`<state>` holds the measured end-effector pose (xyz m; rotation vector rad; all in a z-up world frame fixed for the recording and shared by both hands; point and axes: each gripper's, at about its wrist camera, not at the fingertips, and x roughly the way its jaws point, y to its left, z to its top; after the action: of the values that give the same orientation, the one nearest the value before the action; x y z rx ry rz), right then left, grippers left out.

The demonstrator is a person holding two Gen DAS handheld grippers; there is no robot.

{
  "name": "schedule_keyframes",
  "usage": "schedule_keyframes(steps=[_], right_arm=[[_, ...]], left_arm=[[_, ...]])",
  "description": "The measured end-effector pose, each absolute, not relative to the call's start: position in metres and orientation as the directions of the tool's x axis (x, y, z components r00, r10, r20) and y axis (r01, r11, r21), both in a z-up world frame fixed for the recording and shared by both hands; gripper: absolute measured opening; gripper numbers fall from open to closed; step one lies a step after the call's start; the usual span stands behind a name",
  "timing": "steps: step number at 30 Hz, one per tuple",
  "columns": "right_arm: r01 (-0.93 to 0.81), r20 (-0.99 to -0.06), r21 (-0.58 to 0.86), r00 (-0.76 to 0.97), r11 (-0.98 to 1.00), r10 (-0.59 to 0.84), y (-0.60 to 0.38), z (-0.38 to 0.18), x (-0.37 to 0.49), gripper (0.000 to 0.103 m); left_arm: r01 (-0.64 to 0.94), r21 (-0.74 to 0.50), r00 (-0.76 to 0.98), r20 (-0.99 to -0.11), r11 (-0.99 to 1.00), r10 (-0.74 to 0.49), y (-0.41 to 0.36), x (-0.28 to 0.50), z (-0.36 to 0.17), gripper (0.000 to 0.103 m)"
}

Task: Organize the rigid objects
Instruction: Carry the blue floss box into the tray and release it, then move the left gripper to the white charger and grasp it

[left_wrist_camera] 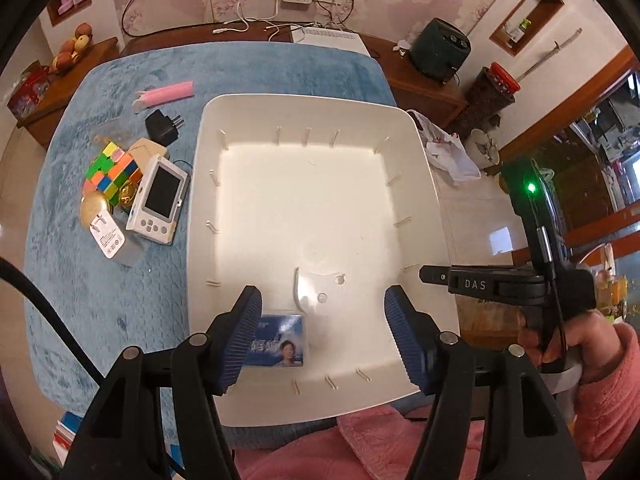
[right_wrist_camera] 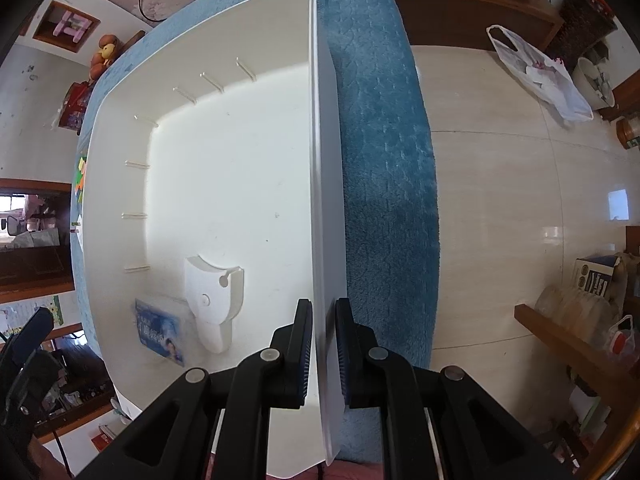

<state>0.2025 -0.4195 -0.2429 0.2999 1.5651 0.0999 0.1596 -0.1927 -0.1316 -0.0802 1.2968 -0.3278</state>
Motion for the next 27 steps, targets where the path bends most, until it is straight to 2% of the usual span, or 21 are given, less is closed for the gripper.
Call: schedule_keyframes(steps=[12,24,27], right_arm=[[0.207,-0.970,0.240,0.026,0.948,0.240,-0.422,-0.242,0.199,0.012],[0.336,-0.980,0.199,0.066,0.921,0.187,-0.423,-0.239,0.191,0.007],[0.371,-0.982,0.190,0.076,0.909,0.174,-0.423,-0.239,0.189,0.007]], left_arm=[[0.122,-0.210,0.247,-0.940,0.970,-0.235,-0.145,0.172,-0.133,0.070],[0.126,-0.141,0.215,-0.962,0.982,-0.166,-0.084,0.197,-0.142,0.071],[0.126,-0.133,0.192,-0.969,0.983,-0.155,-0.067,0.205,-0.147,0.075]])
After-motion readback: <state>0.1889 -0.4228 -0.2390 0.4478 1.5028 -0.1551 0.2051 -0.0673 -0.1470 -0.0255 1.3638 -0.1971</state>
